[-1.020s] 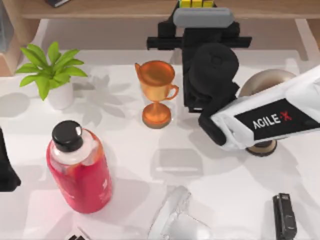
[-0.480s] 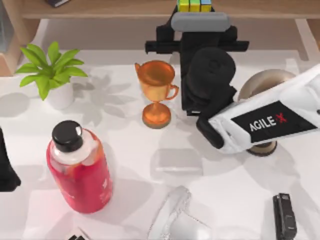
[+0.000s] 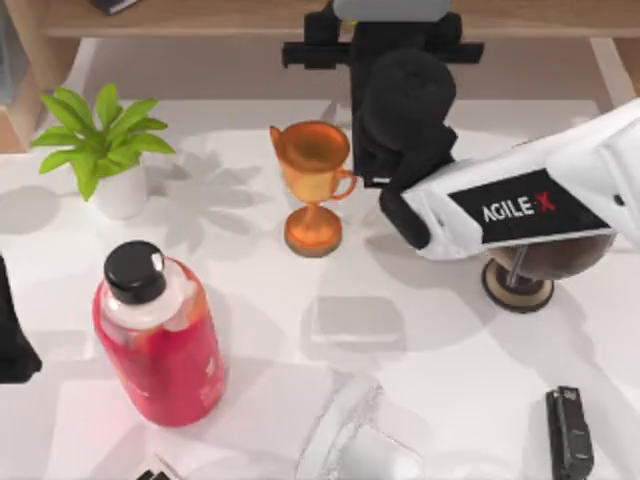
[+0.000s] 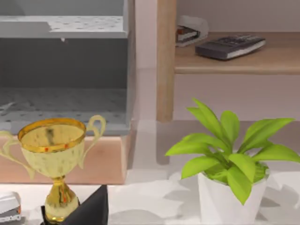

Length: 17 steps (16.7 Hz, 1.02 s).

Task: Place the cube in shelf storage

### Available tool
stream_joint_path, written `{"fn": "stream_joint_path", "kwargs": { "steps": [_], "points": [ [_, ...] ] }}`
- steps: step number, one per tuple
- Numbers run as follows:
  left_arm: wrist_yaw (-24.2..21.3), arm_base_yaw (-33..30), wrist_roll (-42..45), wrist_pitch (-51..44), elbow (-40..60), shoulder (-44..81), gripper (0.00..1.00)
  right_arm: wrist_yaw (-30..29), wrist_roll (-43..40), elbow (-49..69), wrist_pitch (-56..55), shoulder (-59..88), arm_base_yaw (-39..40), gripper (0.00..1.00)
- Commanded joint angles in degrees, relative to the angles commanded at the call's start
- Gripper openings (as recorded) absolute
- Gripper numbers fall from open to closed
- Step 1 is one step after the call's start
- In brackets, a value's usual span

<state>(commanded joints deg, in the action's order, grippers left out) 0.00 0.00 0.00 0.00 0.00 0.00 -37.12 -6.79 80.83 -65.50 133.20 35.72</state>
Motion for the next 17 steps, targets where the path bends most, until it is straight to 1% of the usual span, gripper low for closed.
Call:
{"fn": "stream_joint_path", "kwargs": {
  "steps": [9, 15, 17],
  "points": [
    [0.0, 0.0, 0.0, 0.0, 0.0, 0.0, 1.0, 3.3, 1.0, 13.3, 8.0, 5.9, -3.4, 0.0],
    [0.0, 0.0, 0.0, 0.0, 0.0, 0.0, 1.0, 3.8, 0.9, 14.5, 9.0, 6.7, -4.0, 0.0],
    [0.0, 0.0, 0.0, 0.0, 0.0, 0.0, 1.0, 3.8, 0.9, 14.5, 9.0, 6.7, -4.0, 0.15]
  ]
}}
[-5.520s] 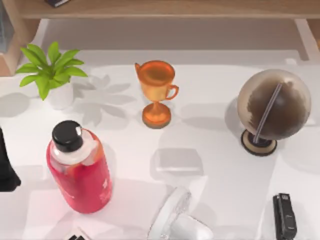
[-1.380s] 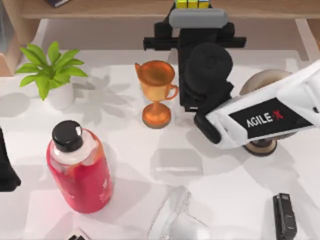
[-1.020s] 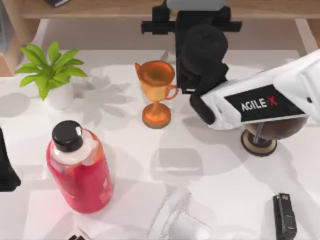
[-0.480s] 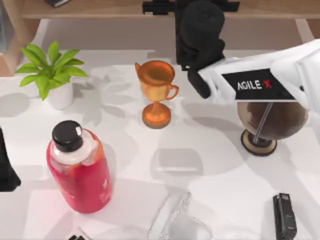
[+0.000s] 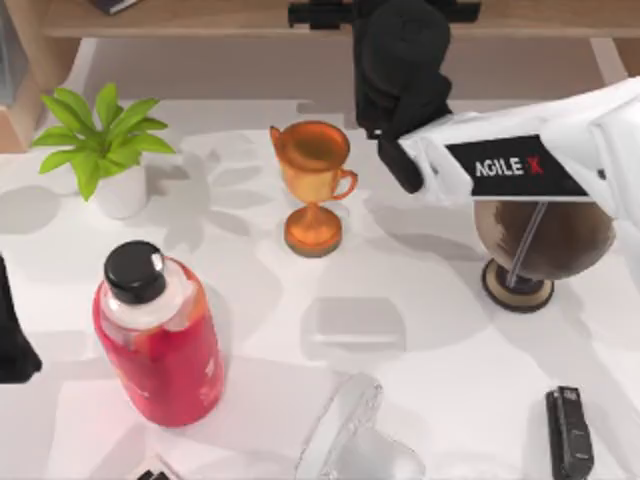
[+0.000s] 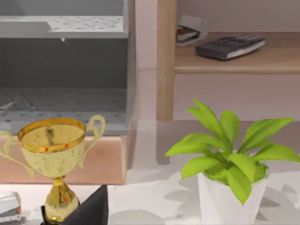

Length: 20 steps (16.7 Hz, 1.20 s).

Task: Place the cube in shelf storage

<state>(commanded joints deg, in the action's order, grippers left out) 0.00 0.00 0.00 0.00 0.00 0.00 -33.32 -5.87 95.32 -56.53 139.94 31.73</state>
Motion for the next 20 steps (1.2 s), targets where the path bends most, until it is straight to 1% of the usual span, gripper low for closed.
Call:
{"fn": "stream_joint_path", "kwargs": {
  "steps": [11, 12, 20],
  "points": [
    [0.0, 0.0, 0.0, 0.0, 0.0, 0.0, 1.0, 0.0, 0.0, 0.0, 0.0, 0.0, 0.0, 0.98],
    [0.0, 0.0, 0.0, 0.0, 0.0, 0.0, 1.0, 0.0, 0.0, 0.0, 0.0, 0.0, 0.0, 1.0],
    [0.0, 0.0, 0.0, 0.0, 0.0, 0.0, 1.0, 0.0, 0.0, 0.0, 0.0, 0.0, 0.2, 1.0]
  ]
}}
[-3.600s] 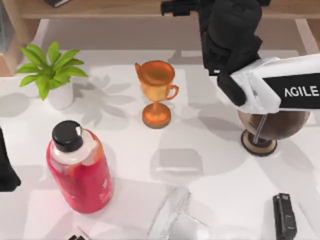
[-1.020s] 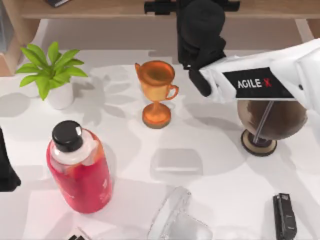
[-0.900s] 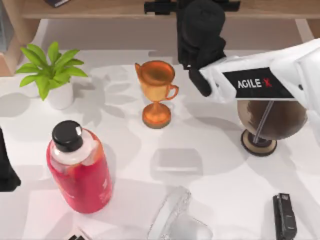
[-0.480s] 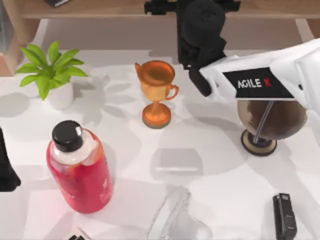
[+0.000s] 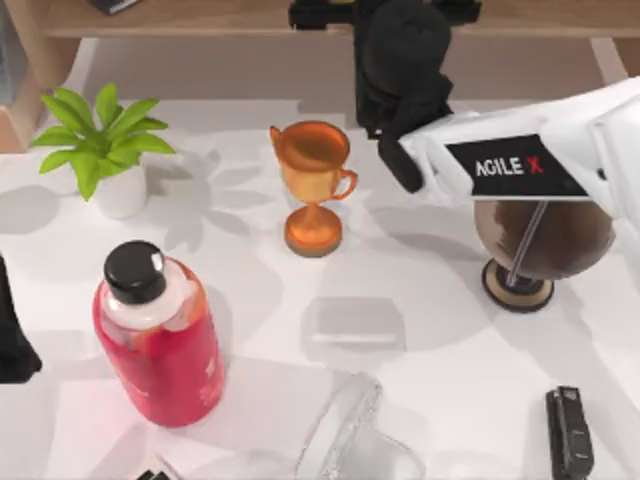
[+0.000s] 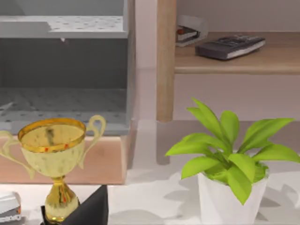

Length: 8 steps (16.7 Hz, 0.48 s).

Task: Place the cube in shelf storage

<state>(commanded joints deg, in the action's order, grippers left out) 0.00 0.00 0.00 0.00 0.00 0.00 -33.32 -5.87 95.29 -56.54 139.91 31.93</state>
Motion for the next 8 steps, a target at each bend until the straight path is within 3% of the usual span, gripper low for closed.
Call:
{"fn": "stream_joint_path", "kwargs": {
  "steps": [4, 8],
  "points": [
    [0.0, 0.0, 0.0, 0.0, 0.0, 0.0, 1.0, 2.3, -1.2, -1.5, -0.7, -2.5, -0.7, 1.0],
    [0.0, 0.0, 0.0, 0.0, 0.0, 0.0, 1.0, 10.4, -5.8, -7.5, -3.6, -10.5, -4.4, 1.0]
  ]
}}
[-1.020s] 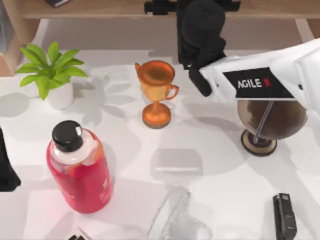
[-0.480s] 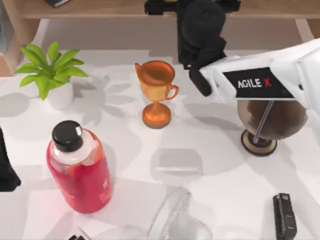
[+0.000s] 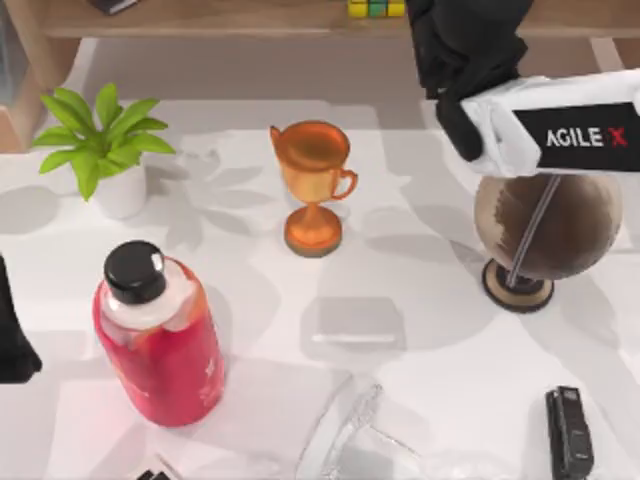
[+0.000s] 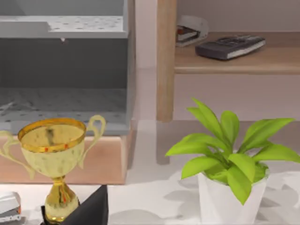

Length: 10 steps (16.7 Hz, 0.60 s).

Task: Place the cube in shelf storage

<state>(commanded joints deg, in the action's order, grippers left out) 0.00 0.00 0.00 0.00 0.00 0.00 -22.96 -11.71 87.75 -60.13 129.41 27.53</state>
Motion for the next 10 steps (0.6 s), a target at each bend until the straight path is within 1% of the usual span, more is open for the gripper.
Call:
{"fn": "stream_joint_path", "kwargs": {
  "steps": [4, 10],
  "points": [
    [0.0, 0.0, 0.0, 0.0, 0.0, 0.0, 1.0, 11.8, -7.6, -11.0, -4.8, -8.6, -7.1, 1.0],
    [0.0, 0.0, 0.0, 0.0, 0.0, 0.0, 1.0, 32.4, -23.3, -33.8, -14.3, -17.6, -22.5, 1.0]
  ]
}}
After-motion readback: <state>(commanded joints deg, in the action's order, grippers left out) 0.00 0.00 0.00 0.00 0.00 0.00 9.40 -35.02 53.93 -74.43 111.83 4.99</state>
